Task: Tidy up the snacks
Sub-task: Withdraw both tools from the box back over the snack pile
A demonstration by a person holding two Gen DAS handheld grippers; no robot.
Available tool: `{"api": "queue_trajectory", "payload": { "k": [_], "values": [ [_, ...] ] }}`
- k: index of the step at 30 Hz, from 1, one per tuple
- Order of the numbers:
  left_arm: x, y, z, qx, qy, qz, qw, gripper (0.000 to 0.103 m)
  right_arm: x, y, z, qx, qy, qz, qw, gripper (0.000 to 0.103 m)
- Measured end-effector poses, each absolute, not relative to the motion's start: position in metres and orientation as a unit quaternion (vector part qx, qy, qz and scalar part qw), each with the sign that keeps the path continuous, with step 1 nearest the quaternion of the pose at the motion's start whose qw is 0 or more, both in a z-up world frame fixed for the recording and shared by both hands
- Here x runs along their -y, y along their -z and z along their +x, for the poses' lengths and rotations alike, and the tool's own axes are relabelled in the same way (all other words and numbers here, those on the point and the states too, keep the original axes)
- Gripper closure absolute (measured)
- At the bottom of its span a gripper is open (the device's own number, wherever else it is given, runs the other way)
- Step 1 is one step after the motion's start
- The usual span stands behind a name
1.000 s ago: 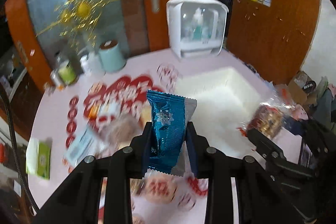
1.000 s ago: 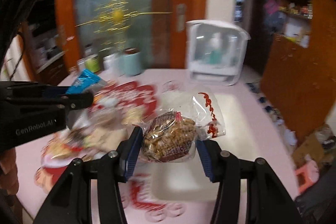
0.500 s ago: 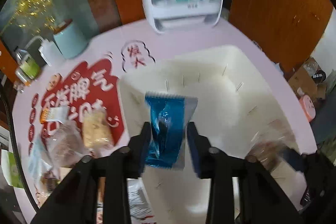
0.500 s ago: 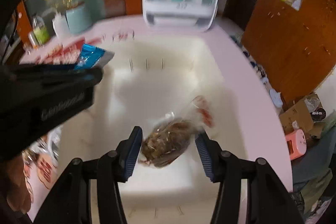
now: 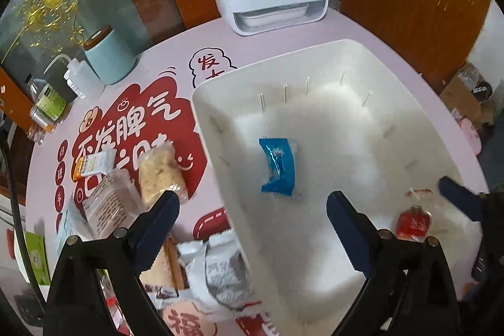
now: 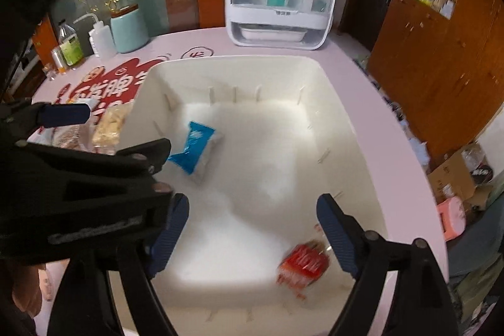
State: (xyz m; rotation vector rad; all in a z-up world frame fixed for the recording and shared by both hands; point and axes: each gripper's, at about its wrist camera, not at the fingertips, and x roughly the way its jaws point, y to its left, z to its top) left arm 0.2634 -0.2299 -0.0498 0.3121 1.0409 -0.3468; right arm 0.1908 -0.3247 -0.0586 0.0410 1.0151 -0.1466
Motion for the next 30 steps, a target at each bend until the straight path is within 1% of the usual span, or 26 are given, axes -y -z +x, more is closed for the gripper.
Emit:
{"api": "queue_trajectory", "payload": {
  "k": [6, 11, 15, 20, 27, 30],
  "values": [
    [0.196, 0.021, 0.237, -0.480, 0.176, 0.112, 0.852, 0.009, 0.314, 0.047, 0.177, -0.477, 0.055, 0.045, 0.876, 0.019],
    [0.168, 0.001, 0.212, -0.466, 0.167, 0.109, 0.862, 0.009, 0.304, 0.022, 0.155, -0.430, 0.057, 0.058, 0.899, 0.019],
    [0.139, -0.020, 0.189, -0.437, 0.157, 0.095, 0.881, 0.009, 0.294, 0.004, 0.140, -0.402, 0.058, 0.050, 0.913, 0.019],
    [0.104, -0.042, 0.159, -0.396, 0.141, 0.096, 0.902, 0.009, 0.271, -0.020, 0.118, -0.347, 0.065, 0.013, 0.935, 0.019],
    [0.058, -0.057, 0.126, -0.394, 0.145, 0.088, 0.903, 0.009, 0.238, -0.042, 0.100, -0.345, 0.023, 0.004, 0.938, 0.019],
    [0.035, -0.062, 0.114, -0.382, 0.135, 0.082, 0.911, 0.004, 0.220, -0.049, 0.094, -0.335, 0.006, -0.006, 0.942, 0.019]
  ]
}}
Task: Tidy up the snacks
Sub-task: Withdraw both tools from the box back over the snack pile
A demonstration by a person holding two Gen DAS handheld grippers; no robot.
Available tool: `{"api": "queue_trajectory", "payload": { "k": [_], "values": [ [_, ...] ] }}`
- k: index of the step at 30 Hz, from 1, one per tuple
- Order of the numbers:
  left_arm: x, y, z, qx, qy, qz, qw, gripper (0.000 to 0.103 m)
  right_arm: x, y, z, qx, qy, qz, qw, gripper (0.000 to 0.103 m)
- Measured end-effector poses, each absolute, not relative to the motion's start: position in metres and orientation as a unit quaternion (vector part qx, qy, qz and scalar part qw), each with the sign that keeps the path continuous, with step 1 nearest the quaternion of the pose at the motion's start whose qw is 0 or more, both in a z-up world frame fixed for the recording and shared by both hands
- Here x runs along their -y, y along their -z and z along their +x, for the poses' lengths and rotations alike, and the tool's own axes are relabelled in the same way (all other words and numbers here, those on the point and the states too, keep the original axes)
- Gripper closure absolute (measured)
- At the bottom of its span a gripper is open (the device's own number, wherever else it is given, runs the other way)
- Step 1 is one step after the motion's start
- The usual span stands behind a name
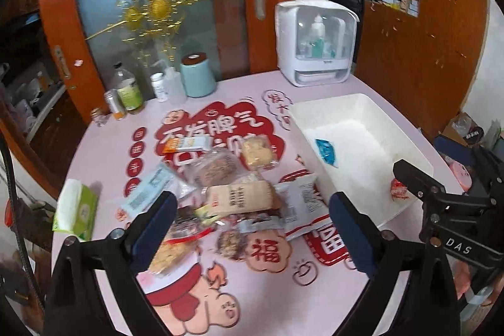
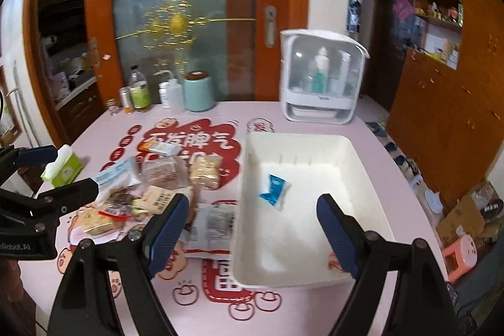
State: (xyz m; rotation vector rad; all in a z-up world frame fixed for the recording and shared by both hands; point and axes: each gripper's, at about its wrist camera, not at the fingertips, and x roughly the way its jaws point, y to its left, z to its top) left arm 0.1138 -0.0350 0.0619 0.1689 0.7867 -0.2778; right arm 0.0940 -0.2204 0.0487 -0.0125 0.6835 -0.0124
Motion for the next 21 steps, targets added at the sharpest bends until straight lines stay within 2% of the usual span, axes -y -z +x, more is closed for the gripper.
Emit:
{"api": "queue_trajectory", "payload": {
  "k": [13, 21],
  "values": [
    [-0.061, -0.053, 0.094, -0.382, 0.084, 0.045, 0.919, 0.004, 0.133, -0.051, 0.089, -0.313, -0.066, -0.078, 0.944, 0.019],
    [-0.094, -0.031, 0.095, -0.389, 0.074, 0.044, 0.917, 0.004, 0.098, -0.039, 0.095, -0.307, -0.091, -0.117, 0.940, 0.019]
  ]
}}
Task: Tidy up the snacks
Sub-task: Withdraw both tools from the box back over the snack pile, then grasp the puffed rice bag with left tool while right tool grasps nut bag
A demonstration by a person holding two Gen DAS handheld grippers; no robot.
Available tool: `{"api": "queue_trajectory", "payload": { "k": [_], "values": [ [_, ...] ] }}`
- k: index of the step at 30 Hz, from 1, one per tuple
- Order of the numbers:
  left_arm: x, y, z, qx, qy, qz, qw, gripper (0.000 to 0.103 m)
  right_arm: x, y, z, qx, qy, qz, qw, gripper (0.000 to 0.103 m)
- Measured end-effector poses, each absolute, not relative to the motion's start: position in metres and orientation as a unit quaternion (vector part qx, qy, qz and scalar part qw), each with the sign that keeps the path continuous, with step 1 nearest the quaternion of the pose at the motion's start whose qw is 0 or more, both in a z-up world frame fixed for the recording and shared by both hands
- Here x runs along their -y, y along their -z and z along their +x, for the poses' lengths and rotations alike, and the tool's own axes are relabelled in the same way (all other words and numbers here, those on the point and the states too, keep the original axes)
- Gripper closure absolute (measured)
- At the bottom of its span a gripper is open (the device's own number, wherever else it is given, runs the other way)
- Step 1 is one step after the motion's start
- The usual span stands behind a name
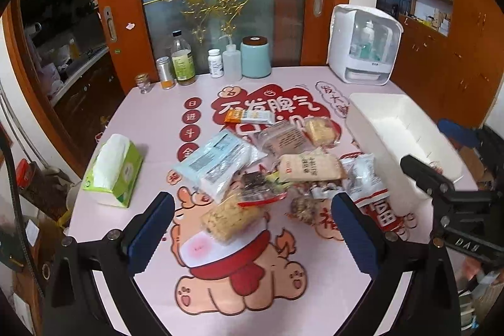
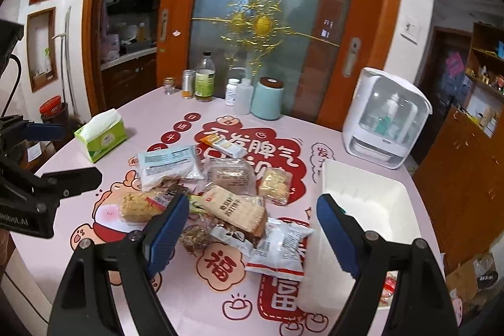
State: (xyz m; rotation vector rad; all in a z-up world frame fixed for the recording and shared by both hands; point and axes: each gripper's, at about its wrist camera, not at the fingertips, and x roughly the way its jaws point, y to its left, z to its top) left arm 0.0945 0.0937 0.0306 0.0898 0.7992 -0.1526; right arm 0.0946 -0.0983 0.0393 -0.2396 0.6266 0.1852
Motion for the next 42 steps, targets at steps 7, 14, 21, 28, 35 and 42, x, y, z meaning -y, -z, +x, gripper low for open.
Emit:
{"api": "queue_trajectory", "payload": {
  "k": [7, 14, 21, 28, 35, 42],
  "values": [
    [-0.112, -0.010, 0.098, -0.394, 0.061, 0.044, 0.916, 0.004, 0.084, -0.033, 0.103, -0.290, -0.102, -0.135, 0.942, 0.019],
    [-0.140, 0.019, 0.114, -0.426, 0.037, 0.032, 0.904, 0.004, 0.083, 0.004, 0.135, -0.364, -0.133, -0.103, 0.916, 0.019],
    [-0.176, 0.055, 0.124, -0.462, 0.014, 0.026, 0.886, 0.004, 0.081, 0.044, 0.150, -0.416, -0.148, -0.092, 0.893, 0.019],
    [-0.176, 0.095, 0.130, -0.498, 0.052, 0.053, 0.864, 0.004, 0.085, 0.072, 0.153, -0.447, -0.167, -0.076, 0.876, 0.019],
    [-0.145, 0.116, 0.152, -0.512, 0.106, 0.129, 0.843, 0.004, 0.086, 0.101, 0.154, -0.488, -0.196, -0.014, 0.850, 0.020],
    [-0.133, 0.128, 0.191, -0.529, 0.115, 0.144, 0.828, 0.004, 0.072, 0.118, 0.169, -0.509, -0.209, 0.017, 0.835, 0.020]
  ]
}}
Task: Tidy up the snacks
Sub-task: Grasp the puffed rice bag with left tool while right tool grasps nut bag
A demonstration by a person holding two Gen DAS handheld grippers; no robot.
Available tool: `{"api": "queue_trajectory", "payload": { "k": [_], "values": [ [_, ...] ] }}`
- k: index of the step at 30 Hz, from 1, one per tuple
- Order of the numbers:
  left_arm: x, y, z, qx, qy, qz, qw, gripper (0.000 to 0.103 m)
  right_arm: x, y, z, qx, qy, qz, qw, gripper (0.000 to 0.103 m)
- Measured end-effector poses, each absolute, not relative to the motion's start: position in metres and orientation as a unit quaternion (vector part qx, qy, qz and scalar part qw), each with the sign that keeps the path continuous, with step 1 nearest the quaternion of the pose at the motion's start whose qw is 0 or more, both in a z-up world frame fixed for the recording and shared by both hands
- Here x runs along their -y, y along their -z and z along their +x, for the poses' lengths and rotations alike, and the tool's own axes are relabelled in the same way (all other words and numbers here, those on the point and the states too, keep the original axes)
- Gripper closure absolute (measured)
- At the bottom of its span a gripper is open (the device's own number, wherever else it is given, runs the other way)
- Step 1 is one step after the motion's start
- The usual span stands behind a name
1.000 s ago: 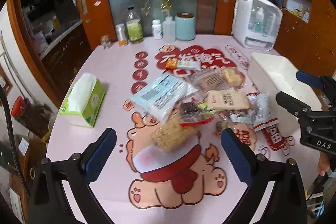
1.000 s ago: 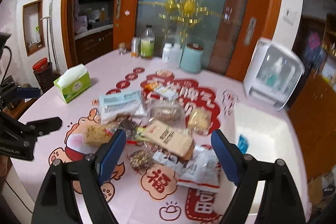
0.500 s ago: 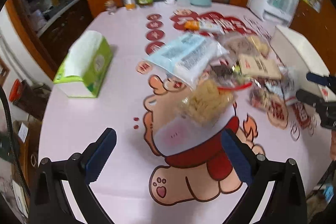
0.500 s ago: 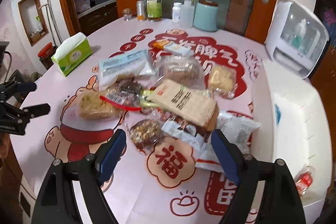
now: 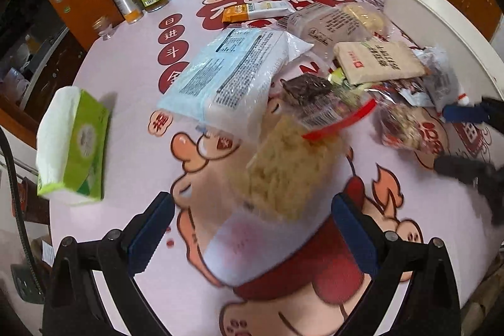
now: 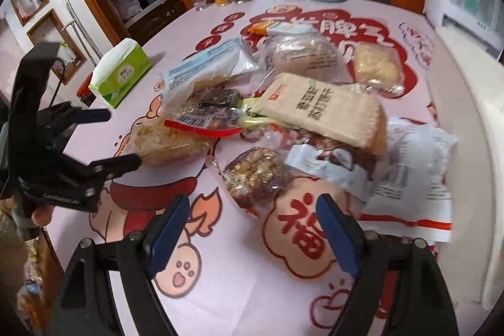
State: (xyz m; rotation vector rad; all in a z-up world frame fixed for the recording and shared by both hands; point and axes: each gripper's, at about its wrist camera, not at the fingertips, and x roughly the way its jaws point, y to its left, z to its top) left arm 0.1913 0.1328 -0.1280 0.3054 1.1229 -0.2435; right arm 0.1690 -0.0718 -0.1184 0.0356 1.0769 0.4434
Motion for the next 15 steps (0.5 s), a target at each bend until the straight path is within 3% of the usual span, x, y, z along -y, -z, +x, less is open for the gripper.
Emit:
{"api": "queue_trajectory", "payload": {
  "k": [15],
  "values": [
    [-0.099, 0.146, 0.217, -0.553, 0.177, 0.201, 0.789, 0.004, 0.063, 0.150, 0.203, -0.545, -0.196, 0.114, 0.807, 0.020]
  ]
}}
